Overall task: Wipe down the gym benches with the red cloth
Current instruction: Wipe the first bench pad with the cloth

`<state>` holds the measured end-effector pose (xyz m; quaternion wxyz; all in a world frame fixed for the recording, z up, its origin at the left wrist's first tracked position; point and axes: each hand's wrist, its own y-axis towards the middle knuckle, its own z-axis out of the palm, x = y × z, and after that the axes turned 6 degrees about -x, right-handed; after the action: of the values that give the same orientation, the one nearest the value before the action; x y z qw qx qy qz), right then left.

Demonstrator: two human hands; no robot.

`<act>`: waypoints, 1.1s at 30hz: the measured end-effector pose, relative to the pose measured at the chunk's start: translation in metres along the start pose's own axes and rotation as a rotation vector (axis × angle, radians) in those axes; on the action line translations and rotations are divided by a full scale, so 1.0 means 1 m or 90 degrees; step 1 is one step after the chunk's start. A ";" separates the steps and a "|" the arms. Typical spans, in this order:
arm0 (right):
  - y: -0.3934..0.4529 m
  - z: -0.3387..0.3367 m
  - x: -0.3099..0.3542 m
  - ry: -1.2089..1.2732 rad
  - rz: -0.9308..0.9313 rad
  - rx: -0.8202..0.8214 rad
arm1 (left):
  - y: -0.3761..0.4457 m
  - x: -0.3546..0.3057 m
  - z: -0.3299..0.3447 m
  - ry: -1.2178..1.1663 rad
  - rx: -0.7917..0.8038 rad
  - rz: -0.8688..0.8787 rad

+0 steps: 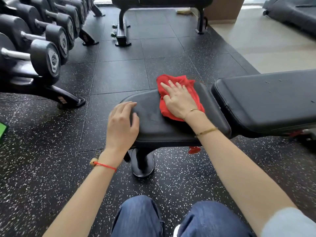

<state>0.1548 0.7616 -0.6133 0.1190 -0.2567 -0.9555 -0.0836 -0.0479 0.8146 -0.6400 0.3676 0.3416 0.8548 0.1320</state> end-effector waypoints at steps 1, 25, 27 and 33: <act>0.001 0.004 0.013 -0.002 -0.027 0.005 | -0.005 0.004 -0.007 -0.002 -0.018 -0.012; -0.041 -0.010 -0.032 -0.013 0.014 -0.012 | 0.014 -0.048 0.026 0.025 0.025 0.024; -0.076 -0.012 -0.038 -0.001 -0.007 -0.036 | 0.015 -0.057 0.037 0.038 0.045 0.033; -0.100 -0.018 -0.054 -0.007 0.065 -0.061 | 0.008 -0.067 0.057 0.088 0.091 0.053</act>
<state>0.1523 0.6464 -0.6204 0.1052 -0.3112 -0.9366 -0.1215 0.0300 0.7736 -0.6393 0.2767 0.3924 0.8704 0.1094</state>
